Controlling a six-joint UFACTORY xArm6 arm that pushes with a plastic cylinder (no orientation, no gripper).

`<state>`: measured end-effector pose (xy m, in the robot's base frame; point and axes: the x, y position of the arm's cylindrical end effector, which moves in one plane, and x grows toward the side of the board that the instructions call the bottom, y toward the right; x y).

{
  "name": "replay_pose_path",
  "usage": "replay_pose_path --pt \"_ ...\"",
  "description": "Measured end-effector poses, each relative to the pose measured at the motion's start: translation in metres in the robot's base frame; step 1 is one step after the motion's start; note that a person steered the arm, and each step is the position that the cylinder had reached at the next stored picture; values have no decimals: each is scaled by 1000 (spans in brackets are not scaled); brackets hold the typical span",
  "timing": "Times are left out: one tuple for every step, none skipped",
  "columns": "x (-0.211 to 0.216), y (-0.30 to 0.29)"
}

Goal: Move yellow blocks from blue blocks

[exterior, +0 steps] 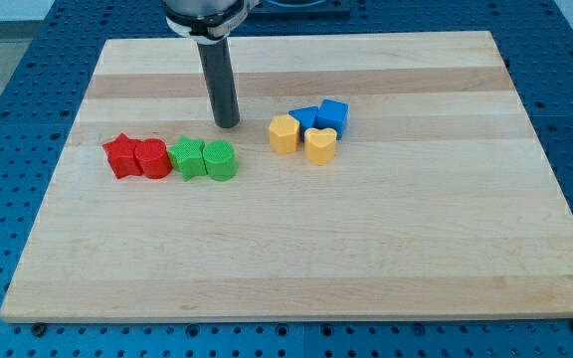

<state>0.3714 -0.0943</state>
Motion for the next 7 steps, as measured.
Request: replay_pose_path --pt "7 1" --pt "8 17" --pt "11 35" --pt "16 47" --pt "20 57" --pt "20 70" --pt "20 83"
